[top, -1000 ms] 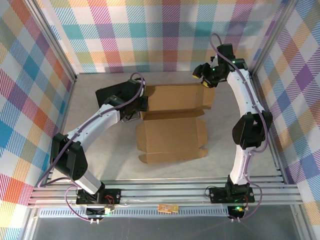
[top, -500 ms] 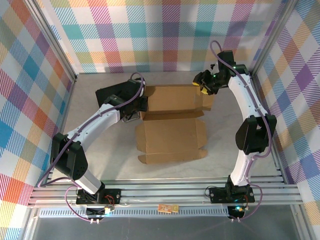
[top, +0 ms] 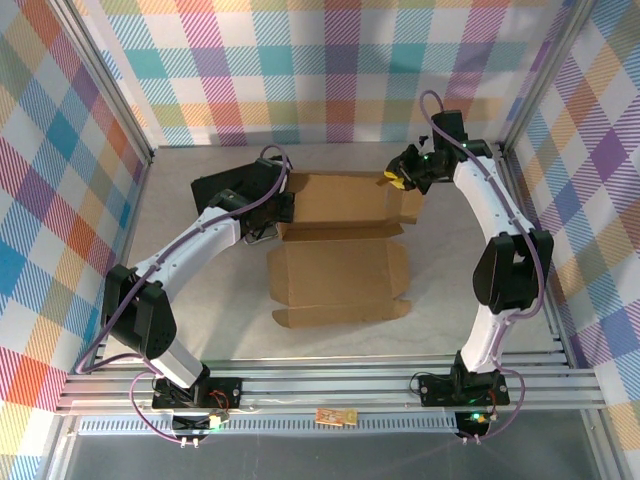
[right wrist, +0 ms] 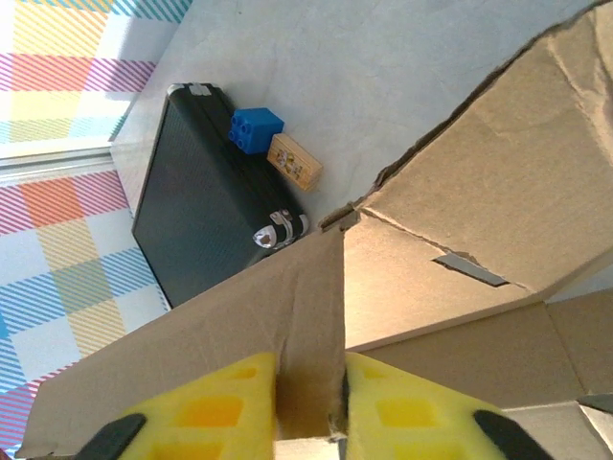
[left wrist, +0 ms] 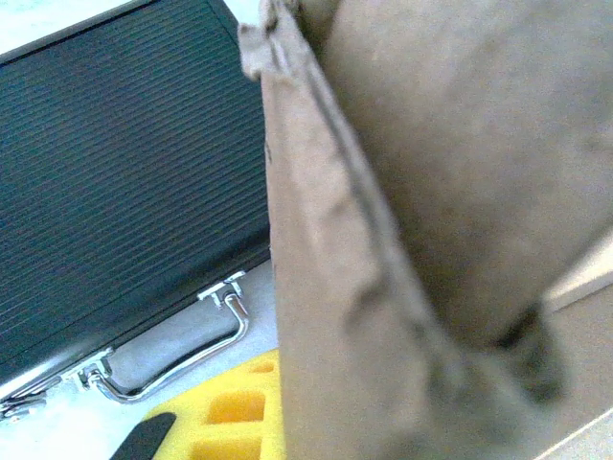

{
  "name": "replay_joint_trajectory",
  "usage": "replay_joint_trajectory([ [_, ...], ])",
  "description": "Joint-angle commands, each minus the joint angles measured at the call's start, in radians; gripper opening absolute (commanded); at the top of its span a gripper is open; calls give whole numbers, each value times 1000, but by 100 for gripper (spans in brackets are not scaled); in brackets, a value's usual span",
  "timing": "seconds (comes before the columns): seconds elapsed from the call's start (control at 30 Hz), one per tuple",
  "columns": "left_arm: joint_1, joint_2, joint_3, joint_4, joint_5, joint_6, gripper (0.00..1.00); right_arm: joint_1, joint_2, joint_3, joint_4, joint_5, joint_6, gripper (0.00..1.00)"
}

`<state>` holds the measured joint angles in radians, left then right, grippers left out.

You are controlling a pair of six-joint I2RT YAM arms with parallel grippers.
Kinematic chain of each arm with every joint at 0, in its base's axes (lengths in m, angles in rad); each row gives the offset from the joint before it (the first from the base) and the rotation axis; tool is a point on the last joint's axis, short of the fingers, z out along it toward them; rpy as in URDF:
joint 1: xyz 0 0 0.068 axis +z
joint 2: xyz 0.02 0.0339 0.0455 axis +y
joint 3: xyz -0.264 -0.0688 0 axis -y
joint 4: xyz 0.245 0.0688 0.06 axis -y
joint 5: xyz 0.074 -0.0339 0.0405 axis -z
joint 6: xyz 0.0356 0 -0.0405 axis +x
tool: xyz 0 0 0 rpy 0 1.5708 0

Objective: Fold the paper box

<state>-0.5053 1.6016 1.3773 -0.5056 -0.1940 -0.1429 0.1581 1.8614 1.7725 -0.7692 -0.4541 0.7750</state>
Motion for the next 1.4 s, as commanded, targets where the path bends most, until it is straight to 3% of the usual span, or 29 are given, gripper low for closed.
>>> replay_joint_trajectory([
  [0.0, 7, 9, 28, 46, -20, -28, 0, 18, -43, -38, 35, -10, 18, 16],
  [0.23, 7, 21, 35, 60, -33, -29, 0, 18, -75, -84, 99, 14, 67, 7],
  [0.27, 7, 21, 34, 61, -32, -32, 0, 18, -78, -88, 110, 14, 76, 11],
  [0.37, 13, 21, 40, 59, -11, -50, 0, 19, -98, -95, 137, 27, 94, 38],
  [0.43, 24, 20, 46, 54, 10, -64, 0, 11, -136, -114, 145, 64, 93, 50],
  [0.53, 40, 20, 65, 35, 41, -66, 0, -24, -239, -231, 204, 144, 83, 56],
  [0.67, 51, 16, 86, 6, 68, -52, 0, -98, -444, -563, 464, 167, 119, 62],
  [0.77, 53, 9, 85, 1, 77, -47, 0, -116, -453, -666, 515, 102, 94, 57],
  [0.97, 53, 11, 87, -3, 86, -44, 0, -111, -289, -675, 595, -60, 28, 50],
  [1.07, 53, 12, 93, -5, 87, -46, 0, -101, -234, -617, 552, -65, -22, 42],
  [1.2, 54, 12, 95, -5, 88, -52, 0, -80, -197, -581, 484, -19, -88, 39],
  [1.37, 54, 5, 92, -16, 90, -52, 0, -67, -207, -580, 522, -20, -99, 30],
])
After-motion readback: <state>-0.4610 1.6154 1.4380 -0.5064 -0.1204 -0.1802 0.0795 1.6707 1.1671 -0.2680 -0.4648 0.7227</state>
